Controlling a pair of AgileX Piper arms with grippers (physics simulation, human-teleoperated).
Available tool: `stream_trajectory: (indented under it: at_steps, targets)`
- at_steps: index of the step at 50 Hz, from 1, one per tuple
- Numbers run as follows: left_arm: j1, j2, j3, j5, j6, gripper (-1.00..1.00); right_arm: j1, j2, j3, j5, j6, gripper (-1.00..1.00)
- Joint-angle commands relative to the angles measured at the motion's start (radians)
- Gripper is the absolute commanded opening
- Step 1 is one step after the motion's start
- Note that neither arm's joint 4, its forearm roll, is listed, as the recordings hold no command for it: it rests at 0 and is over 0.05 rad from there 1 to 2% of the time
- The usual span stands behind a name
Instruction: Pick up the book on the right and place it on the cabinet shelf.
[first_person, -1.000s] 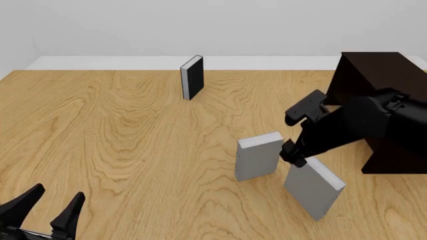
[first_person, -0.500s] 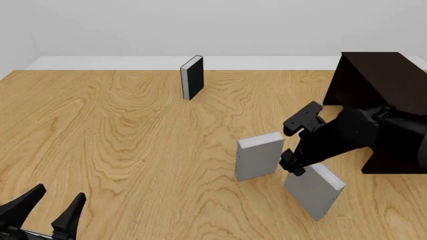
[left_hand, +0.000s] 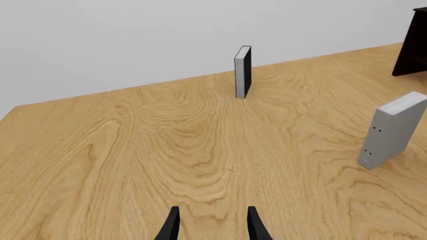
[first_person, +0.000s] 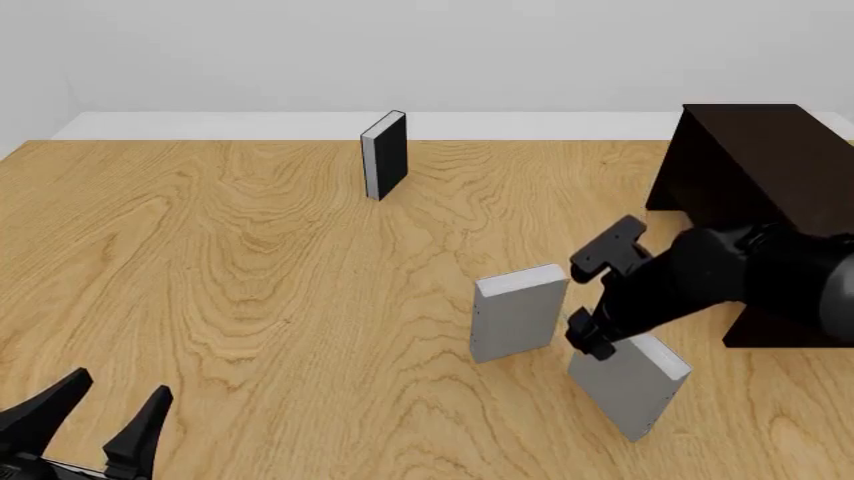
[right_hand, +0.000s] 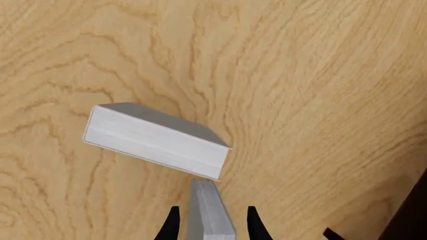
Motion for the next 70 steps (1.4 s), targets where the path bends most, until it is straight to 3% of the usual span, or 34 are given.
stream_trajectory:
  at_steps: [1,20,22,23,45,70]
  targets:
    - [0.000,-0.002,0.000,0.005,0.001,1.00,-0.007,0.014,0.036,-0.029,-0.013,1.00]
    - [0.001,-0.006,0.000,0.009,0.003,1.00,-0.011,0.010,0.056,-0.040,-0.012,1.00]
    - [-0.001,-0.003,0.000,0.007,0.005,1.00,-0.036,0.013,0.055,-0.043,-0.037,1.00]
    - [-0.001,-0.002,0.000,0.006,0.003,1.00,-0.031,0.010,0.055,-0.041,-0.036,-1.00]
    - [-0.003,-0.009,0.000,0.012,-0.002,1.00,-0.064,-0.041,0.070,0.000,-0.062,-1.00]
    - [-0.023,-0.008,0.000,0.009,-0.016,1.00,-0.189,-0.136,0.002,0.070,-0.213,-1.00]
